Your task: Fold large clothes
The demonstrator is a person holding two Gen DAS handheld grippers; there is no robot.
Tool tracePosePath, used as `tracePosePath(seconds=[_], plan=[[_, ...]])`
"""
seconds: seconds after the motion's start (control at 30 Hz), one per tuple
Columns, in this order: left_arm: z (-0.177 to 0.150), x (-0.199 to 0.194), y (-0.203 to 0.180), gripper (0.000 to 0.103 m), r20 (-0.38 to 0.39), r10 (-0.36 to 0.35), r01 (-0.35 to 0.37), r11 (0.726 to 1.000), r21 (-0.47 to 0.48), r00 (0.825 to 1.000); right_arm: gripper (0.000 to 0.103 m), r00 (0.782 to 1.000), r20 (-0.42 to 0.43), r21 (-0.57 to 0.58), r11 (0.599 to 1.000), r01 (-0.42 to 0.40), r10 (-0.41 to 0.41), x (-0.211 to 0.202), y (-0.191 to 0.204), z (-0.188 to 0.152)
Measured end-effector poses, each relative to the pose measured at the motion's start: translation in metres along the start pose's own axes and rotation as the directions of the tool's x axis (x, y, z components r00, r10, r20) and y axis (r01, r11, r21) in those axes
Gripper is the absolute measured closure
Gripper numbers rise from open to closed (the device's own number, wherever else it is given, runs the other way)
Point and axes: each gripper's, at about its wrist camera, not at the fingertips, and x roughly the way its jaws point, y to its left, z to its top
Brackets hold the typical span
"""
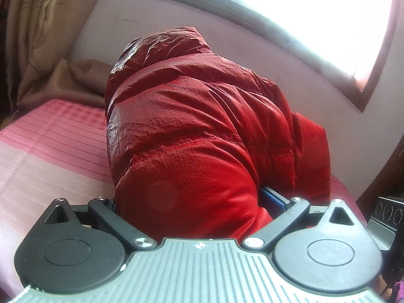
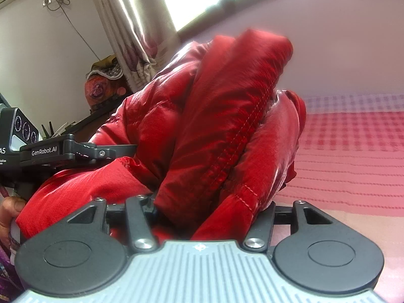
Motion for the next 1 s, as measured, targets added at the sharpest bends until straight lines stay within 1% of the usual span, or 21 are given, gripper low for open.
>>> tracePosePath(seconds=[0.33,0.63,0.83,1.0], plan=[[-0.004,-0.029,-0.006,0.005,0.014,0.038,-0.037,0.999,-0.023,0.999,0.049,1.000,-0.017,-0.009,1.000,-0.025,0.025,0.020,0.005,0.005],[-0.002,-0.045,-0.016,0.005,0.030,0.069,-0.068,0.997,-0.031,0.997,0.049,0.999,-0.013,-0.009,0.999,-0.038,0.038,0.030,0.002,0.008],[0.000,-0.047,-0.019,0.005,0.034,0.093,-0.092,0.995,-0.036,0.995,0.049,0.999,-0.011,-0.005,0.999,-0.041,0.041,0.030,-0.003,0.006],[-0.001,-0.045,-0.020,0.005,0.022,0.104,-0.103,0.994,-0.042,0.994,0.049,0.999,-0.020,0.003,0.999,-0.037,0.037,0.032,-0.002,0.004]])
